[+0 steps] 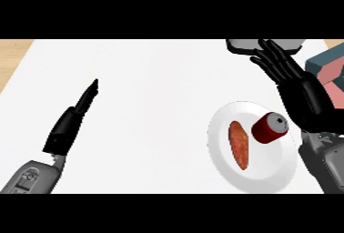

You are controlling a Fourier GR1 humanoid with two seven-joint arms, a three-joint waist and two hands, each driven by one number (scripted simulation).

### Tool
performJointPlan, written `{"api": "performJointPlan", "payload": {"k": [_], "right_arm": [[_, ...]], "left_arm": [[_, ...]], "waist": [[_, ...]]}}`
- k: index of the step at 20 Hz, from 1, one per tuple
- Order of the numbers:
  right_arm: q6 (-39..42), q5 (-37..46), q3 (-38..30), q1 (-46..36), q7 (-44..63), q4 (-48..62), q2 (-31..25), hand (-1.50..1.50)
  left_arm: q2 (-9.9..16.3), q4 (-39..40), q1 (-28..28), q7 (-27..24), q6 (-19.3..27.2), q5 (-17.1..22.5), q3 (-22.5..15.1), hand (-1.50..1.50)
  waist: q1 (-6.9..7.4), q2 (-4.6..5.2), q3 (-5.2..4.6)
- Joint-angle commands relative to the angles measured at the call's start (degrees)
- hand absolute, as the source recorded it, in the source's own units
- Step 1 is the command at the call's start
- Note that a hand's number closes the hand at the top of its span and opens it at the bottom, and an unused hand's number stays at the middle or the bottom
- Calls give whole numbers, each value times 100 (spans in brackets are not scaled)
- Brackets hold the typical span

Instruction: Pick the can from the plate and place it in the cardboard box

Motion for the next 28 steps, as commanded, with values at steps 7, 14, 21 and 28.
{"api": "performJointPlan", "payload": {"k": [7, 14, 21, 28], "right_arm": [[-538, -948, -2061, 990, -2582, -244, 629, -150], [-325, 582, -2989, 3316, -5879, 1520, 146, -150], [-1117, 2020, -2950, 4832, -5949, 1086, -200, -150], [-1410, 2943, -2297, 6444, -3884, -1843, 85, -150]], "left_arm": [[141, 420, 474, 254, 265, 38, 349, 0], [76, 453, 673, 228, 276, -1, 307, 0], [-123, 616, 625, 227, 302, -168, 208, 0], [52, 512, 316, 564, 57, -187, 422, 0]], "waist": [[-1056, -645, 410], [-569, -212, -23], [-364, -223, -79], [-308, -219, -88]]}}
